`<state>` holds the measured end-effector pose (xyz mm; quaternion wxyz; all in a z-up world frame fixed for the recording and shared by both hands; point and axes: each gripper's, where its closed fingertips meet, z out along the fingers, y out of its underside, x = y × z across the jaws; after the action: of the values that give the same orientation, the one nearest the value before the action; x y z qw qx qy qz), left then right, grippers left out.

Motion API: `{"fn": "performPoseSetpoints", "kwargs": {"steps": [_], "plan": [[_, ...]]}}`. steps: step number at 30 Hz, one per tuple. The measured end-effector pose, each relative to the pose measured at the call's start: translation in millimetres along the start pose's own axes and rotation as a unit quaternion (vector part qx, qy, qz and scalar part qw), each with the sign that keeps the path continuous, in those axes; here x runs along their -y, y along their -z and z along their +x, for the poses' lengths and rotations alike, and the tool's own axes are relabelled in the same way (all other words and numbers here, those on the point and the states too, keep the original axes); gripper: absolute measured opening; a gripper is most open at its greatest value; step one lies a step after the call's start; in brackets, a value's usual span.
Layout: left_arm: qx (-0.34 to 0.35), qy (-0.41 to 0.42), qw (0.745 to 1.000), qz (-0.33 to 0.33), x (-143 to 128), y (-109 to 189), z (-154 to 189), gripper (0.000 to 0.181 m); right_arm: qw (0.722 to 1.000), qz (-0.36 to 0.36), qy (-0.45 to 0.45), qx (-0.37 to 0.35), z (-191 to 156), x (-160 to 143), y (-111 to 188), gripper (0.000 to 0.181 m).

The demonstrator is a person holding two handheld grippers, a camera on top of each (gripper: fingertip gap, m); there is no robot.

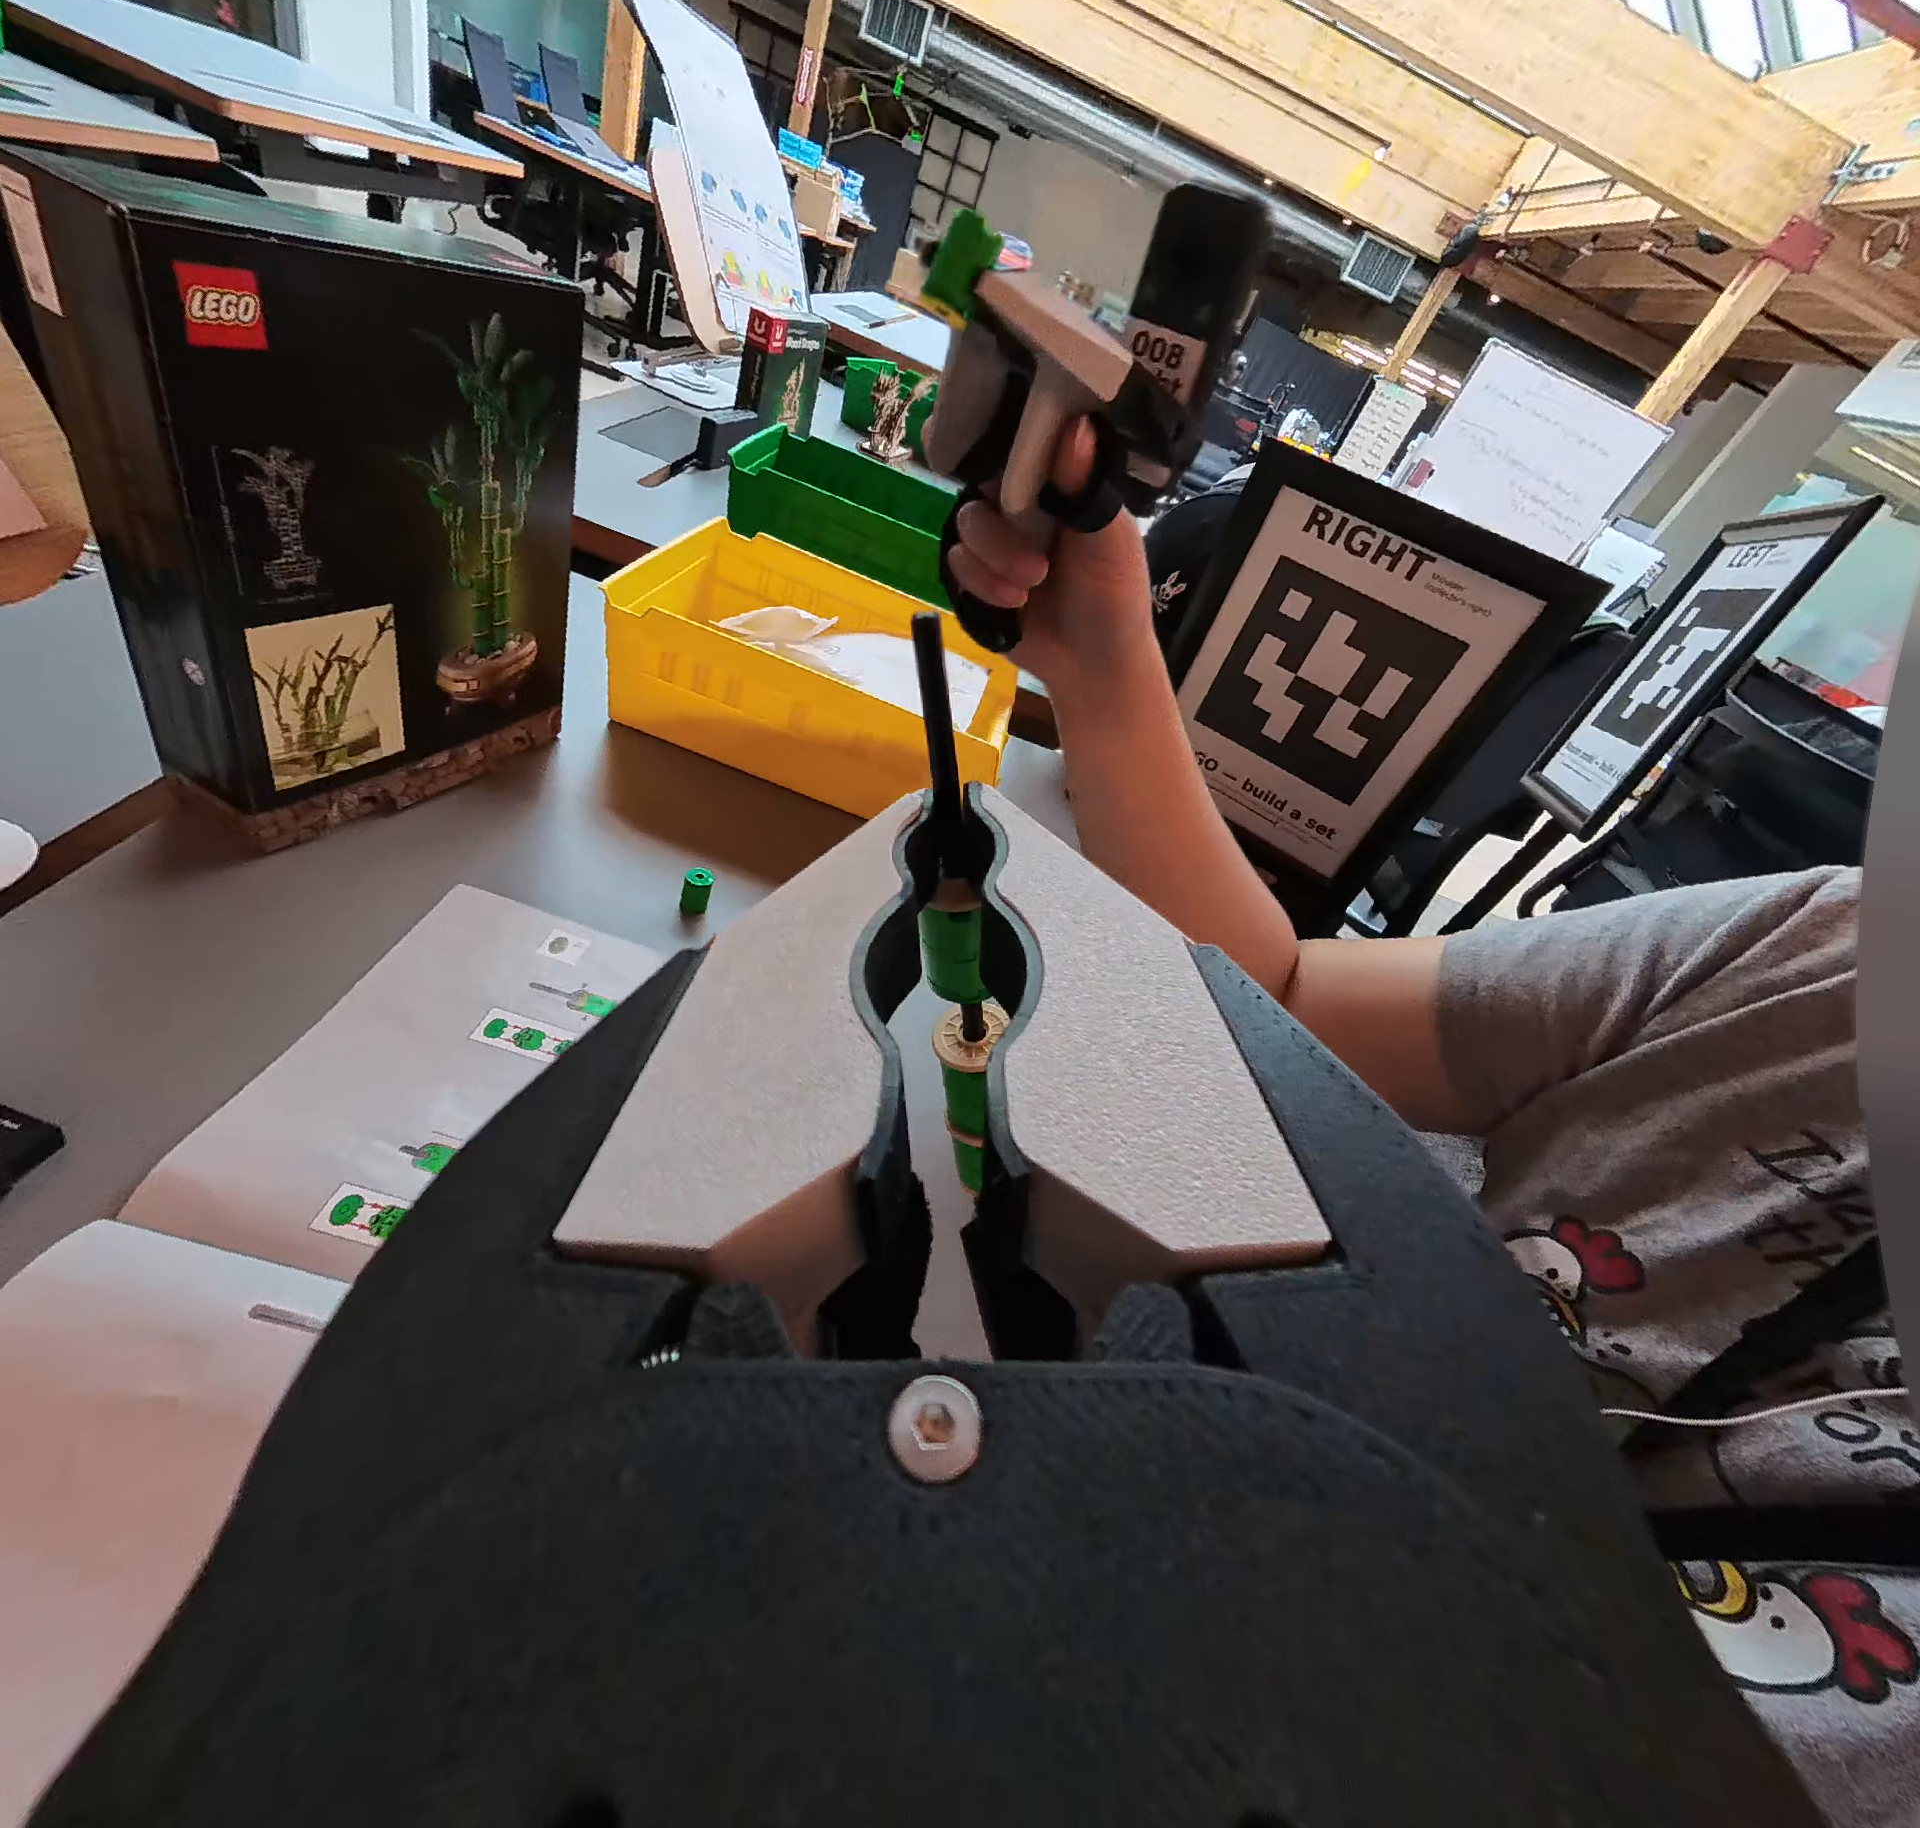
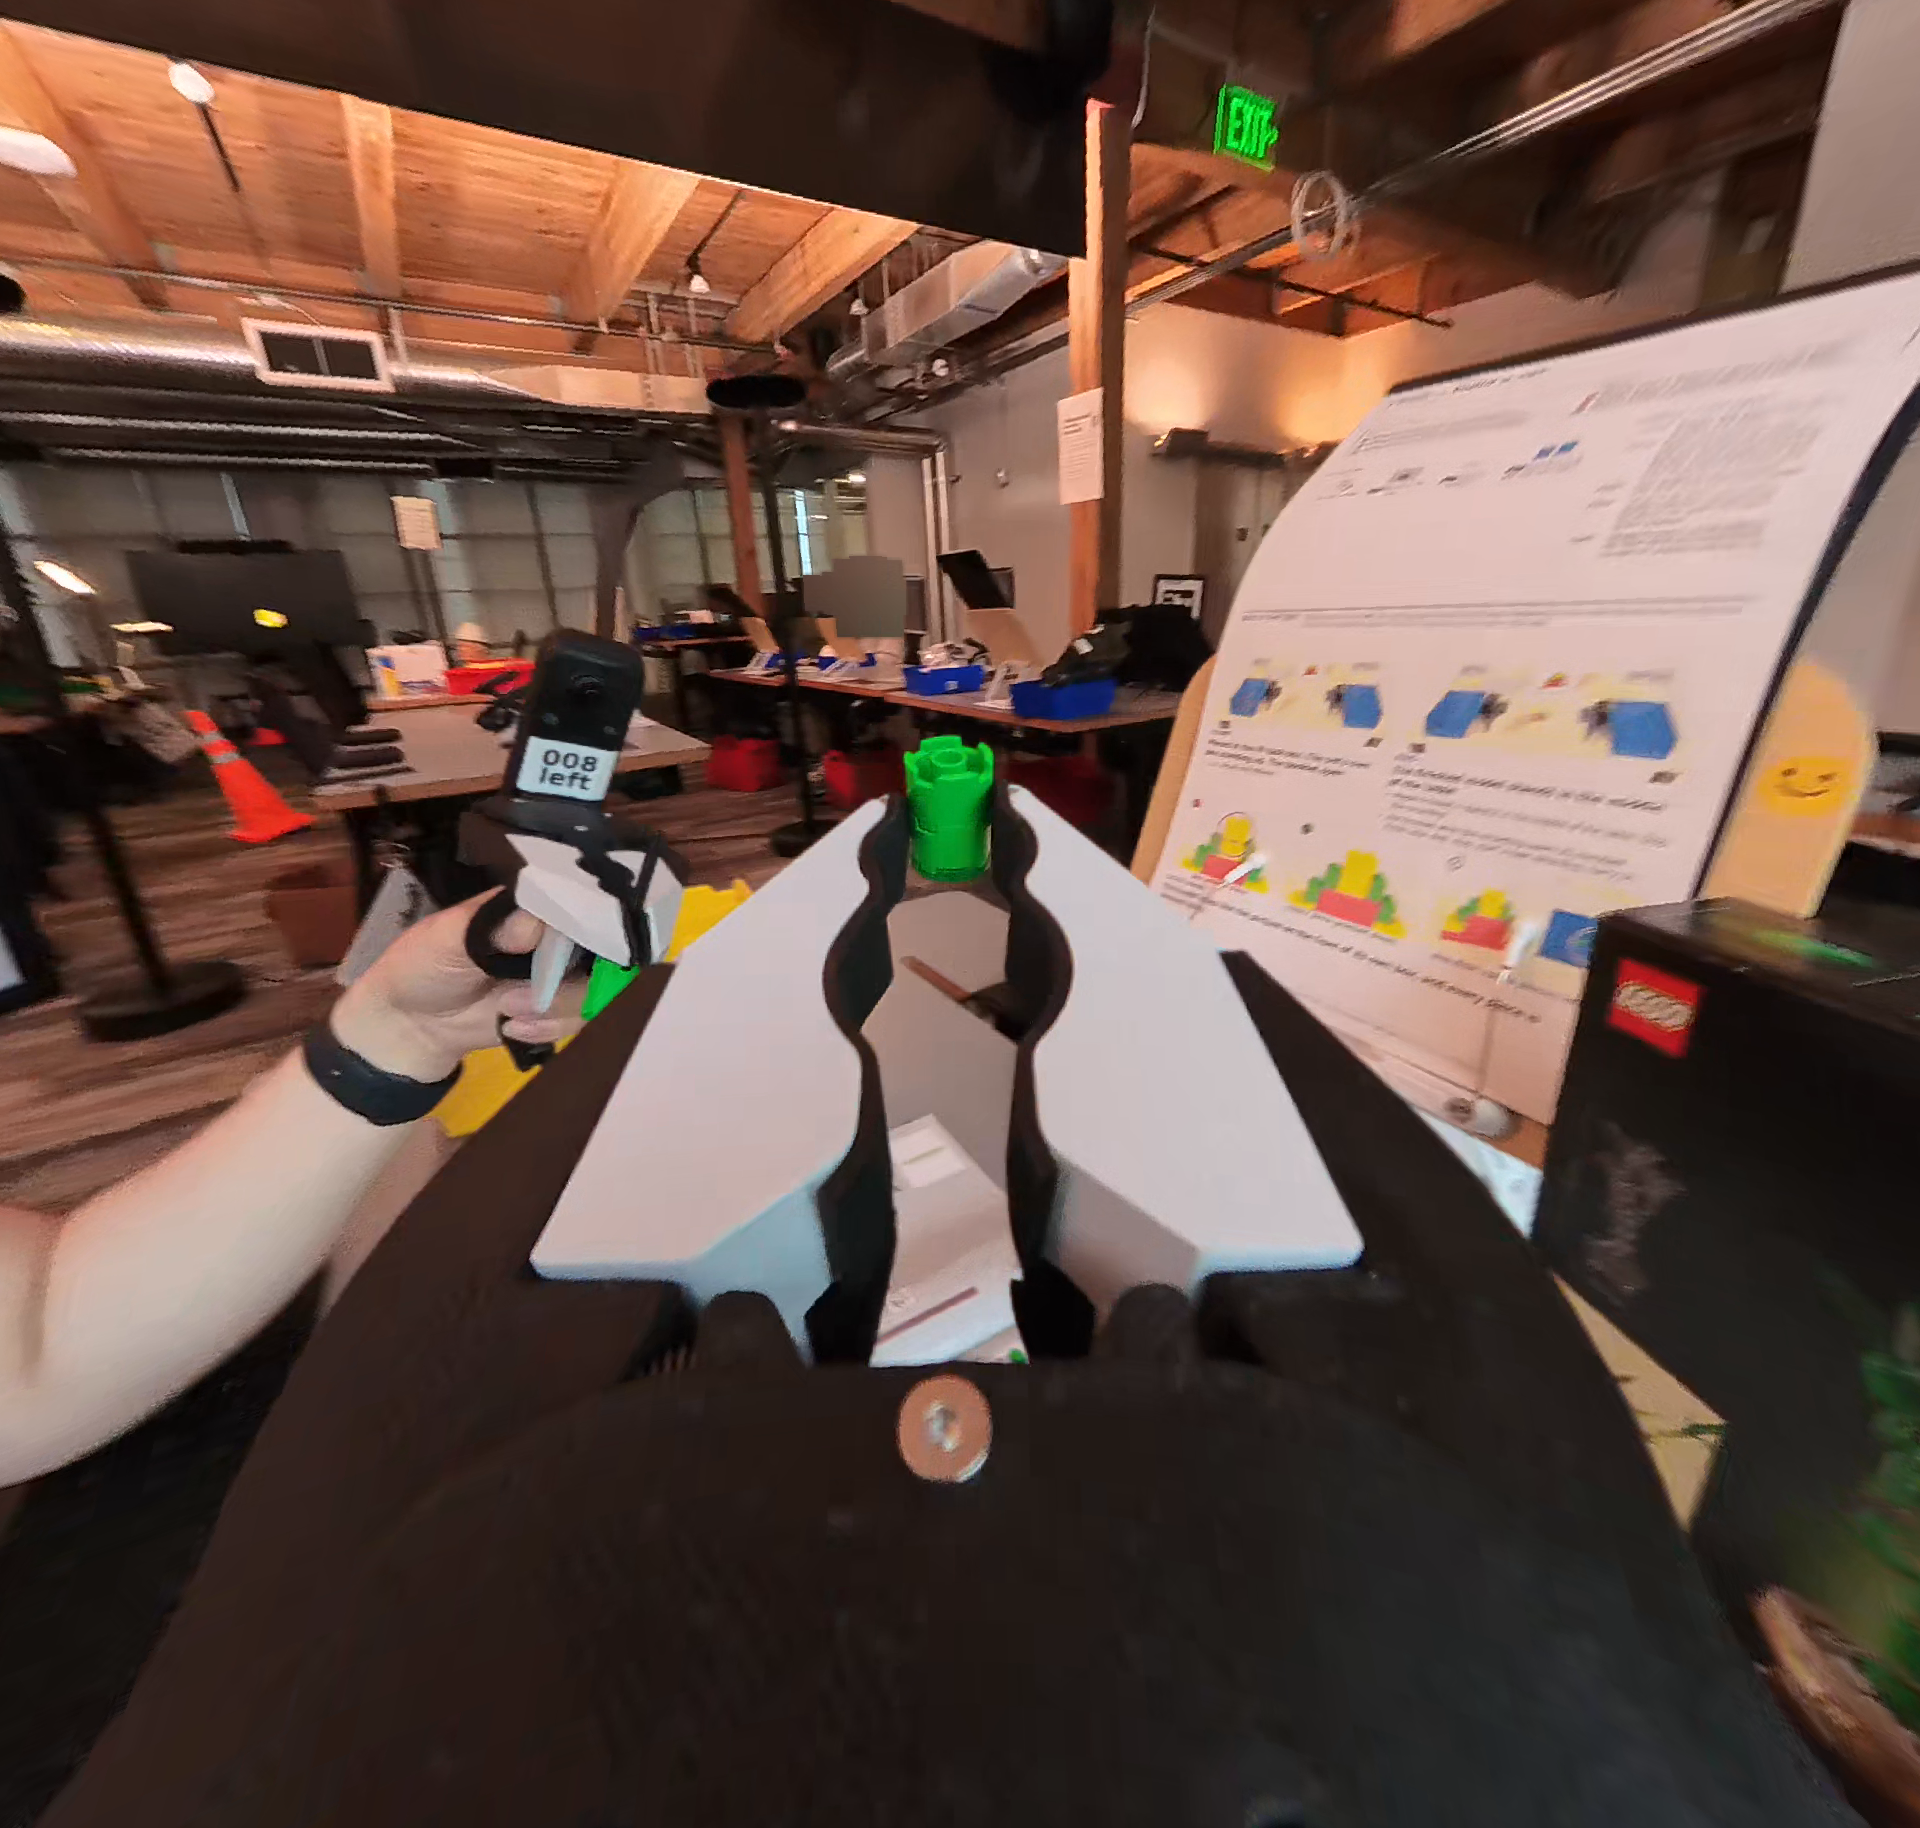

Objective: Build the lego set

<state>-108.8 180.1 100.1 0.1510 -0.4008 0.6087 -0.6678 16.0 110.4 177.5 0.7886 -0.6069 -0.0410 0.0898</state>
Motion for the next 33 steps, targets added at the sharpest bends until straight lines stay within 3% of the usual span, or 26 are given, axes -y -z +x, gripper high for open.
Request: {"fn": "performPoseSetpoints", "kwargs": {"steps": [1, 8, 16, 33], "plan": [[-0.001, 0.003, 1.000, 0.000, -0.4, -0.3, -0.9, 0.000, 1.000, -0.003, 0.013, -0.010, -0.2, 2.0, 1.8, 0.014], [0.006, 0.052, 0.999, 0.003, -5.3, 0.7, -16.3, 0.000, 0.996, -0.007, 0.079, -0.049, -7.2, 14.4, 6.9, 0.014], [-0.039, 0.149, 0.987, 0.041, -2.7, 7.5, -25.9, 0.000, 0.993, -0.030, 0.100, -0.061, -10.9, 9.2, 0.8, 0.014], [0.001, 0.065, 0.998, 0.017, -1.7, 3.7, -18.0, 0.000, 0.994, -0.038, 0.087, -0.060, -8.3, 4.7, -0.7, 0.014]]}}
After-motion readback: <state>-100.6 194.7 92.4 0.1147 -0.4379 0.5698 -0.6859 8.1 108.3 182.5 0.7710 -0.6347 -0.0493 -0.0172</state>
